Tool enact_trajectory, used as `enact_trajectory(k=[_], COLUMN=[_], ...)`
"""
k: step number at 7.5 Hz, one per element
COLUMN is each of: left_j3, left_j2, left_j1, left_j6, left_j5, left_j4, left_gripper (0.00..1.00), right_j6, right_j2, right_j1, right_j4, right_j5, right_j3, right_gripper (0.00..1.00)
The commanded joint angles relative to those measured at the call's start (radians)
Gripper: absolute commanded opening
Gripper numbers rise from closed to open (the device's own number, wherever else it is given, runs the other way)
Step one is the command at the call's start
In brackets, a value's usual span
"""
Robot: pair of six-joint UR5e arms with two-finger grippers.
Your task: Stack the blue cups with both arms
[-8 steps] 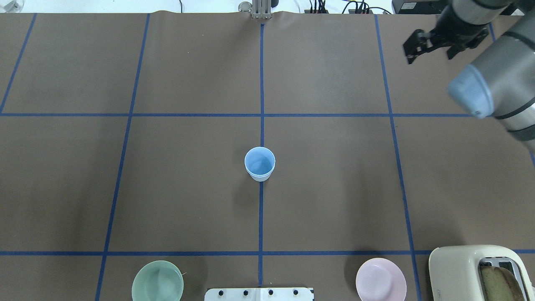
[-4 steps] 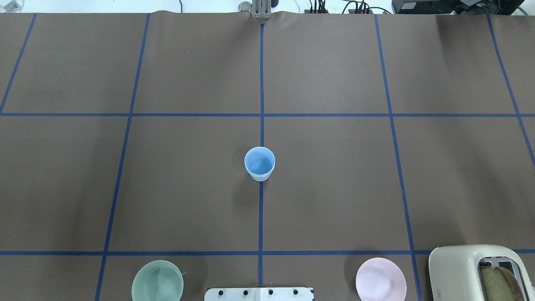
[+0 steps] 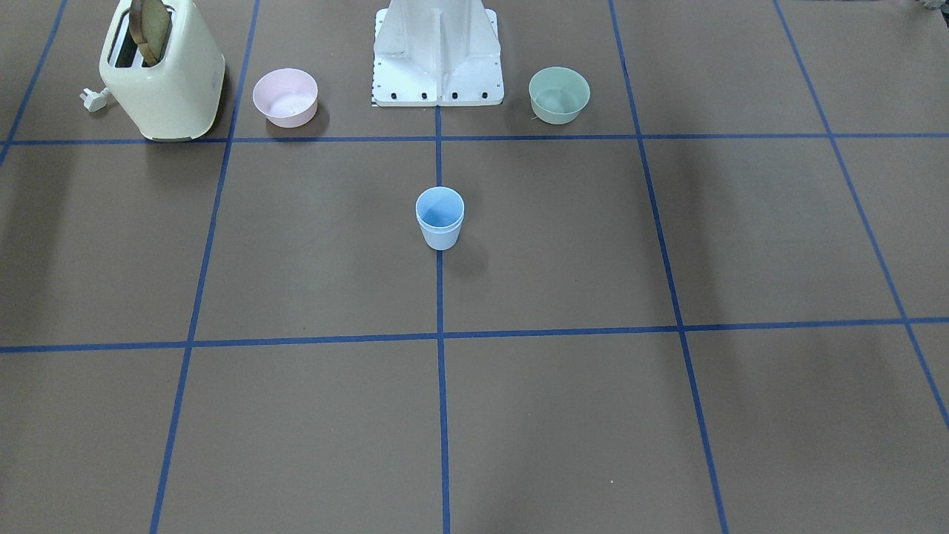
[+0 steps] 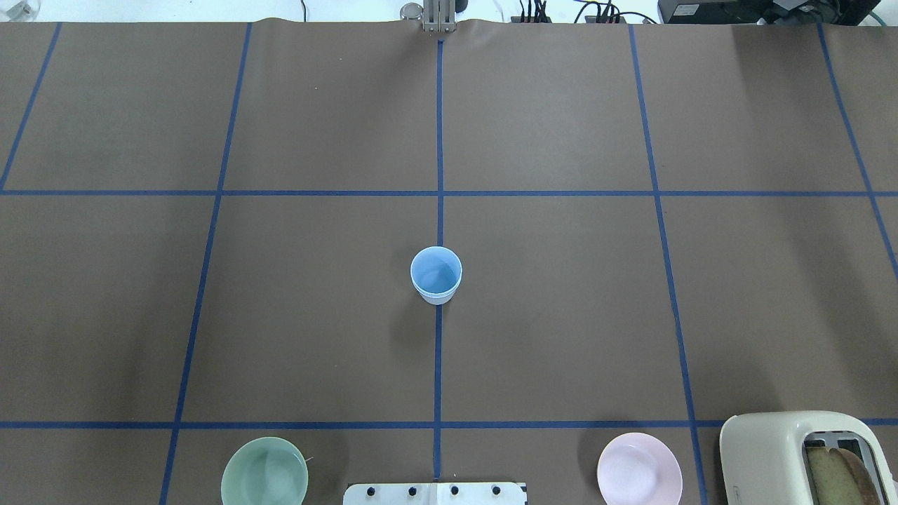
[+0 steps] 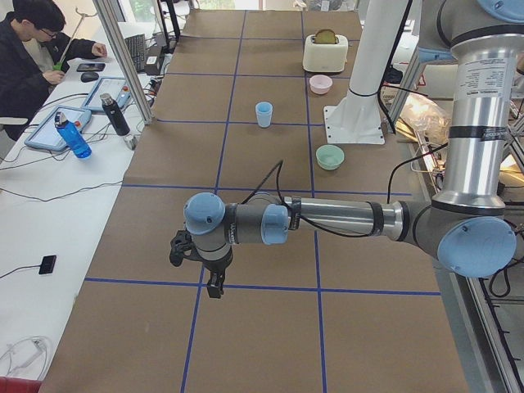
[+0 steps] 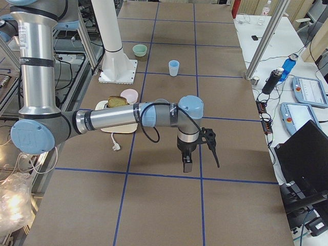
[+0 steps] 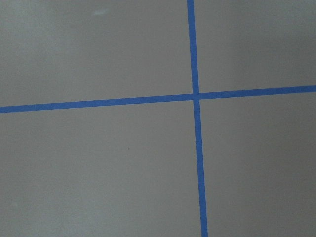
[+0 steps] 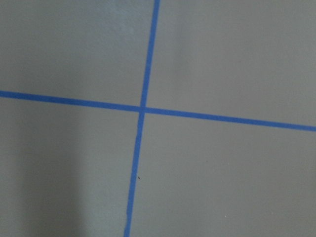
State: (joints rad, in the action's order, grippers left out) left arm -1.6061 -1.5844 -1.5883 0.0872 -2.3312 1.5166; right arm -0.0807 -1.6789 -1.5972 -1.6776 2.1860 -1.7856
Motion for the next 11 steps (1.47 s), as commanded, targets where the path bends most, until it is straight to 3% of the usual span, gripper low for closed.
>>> enact_trajectory(k=[1,3,11], left_j3=[-0.001,-0.002,-0.001], left_j2=[0.021,0.04,0.04], left_j1=[0.001,0.001,0.001], left_j6=[0.0,-0.001,-0.001], left_j5=[0.0,0.0,0.001], left_j4=[0.01,0.059,0.059], left_gripper=[0.99,0.99,0.99], right_j6=[0.001,0.002,0.002], right_j2=[-0.036,-0.038,-0.035], right_j1=[-0.006,-0.006,-0.006], right_j4=[0.025,0.027,0.029], right_j5=[0.02,0.041,0.07], right_j3=[0.023,0.04,0.046], right_gripper=[1.0,1.0,1.0])
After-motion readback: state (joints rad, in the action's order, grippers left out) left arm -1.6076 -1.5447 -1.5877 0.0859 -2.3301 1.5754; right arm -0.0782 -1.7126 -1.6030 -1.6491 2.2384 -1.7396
